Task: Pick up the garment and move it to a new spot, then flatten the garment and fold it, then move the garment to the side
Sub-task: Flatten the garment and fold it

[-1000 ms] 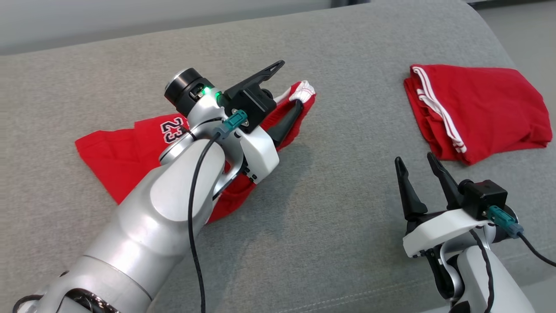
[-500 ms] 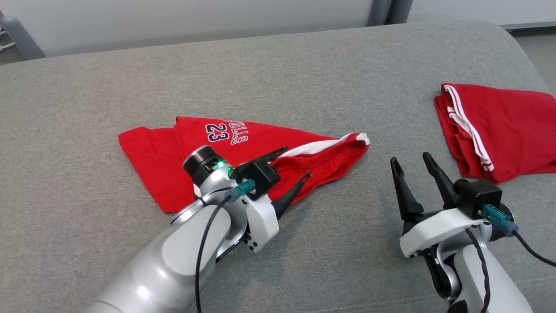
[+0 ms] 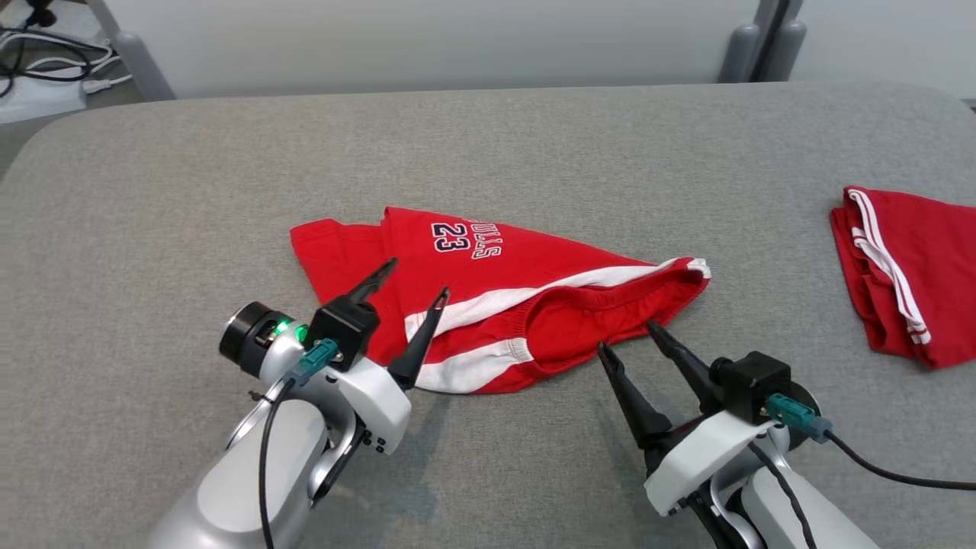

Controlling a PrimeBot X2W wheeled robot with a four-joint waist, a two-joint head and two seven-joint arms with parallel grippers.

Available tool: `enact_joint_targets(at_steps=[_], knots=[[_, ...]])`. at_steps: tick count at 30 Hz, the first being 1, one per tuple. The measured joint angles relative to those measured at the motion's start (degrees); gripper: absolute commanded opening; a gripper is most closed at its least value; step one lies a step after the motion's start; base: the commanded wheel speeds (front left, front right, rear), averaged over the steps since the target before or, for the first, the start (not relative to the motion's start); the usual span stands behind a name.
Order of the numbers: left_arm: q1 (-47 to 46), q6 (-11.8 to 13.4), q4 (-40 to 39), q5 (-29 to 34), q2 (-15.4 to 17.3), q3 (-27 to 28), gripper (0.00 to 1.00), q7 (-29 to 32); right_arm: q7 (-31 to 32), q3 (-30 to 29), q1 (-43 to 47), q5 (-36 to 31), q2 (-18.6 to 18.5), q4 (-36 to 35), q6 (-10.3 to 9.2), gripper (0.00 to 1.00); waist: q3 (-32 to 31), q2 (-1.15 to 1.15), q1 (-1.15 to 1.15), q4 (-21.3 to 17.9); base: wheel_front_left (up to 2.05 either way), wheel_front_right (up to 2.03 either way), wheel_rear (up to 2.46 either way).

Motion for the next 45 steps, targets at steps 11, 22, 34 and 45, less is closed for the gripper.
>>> enact_joint_targets(at_steps=[11,22,34,45], knots=[[9.9,2.3,-9.1,1.5,1.4,10.7,1.00,0.0,0.1,10.0,-6.0,8.2,-3.7,5.5,0.00,1.00,1.3,0.00,0.00,6.7,0.00,0.00,0.00],[16.5,1.2,-13.7,5.8,-1.6,17.4,1.00,0.0,1.1,17.9,-9.9,15.1,-4.7,10.6,0.00,0.89,3.3,0.00,0.00,11.1,0.00,0.00,0.00],[17.2,-1.9,-13.3,9.6,-3.9,21.7,1.00,0.0,1.0,20.4,-12.4,19.1,-5.3,14.0,0.00,0.00,3.1,0.00,0.00,10.8,0.00,0.00,0.00],[18.5,-4.3,-10.5,11.7,-5.1,24.1,1.00,0.0,0.0,7.1,-12.6,16.2,-13.5,4.9,0.00,0.00,2.5,0.00,0.00,5.1,0.00,0.00,0.00]])
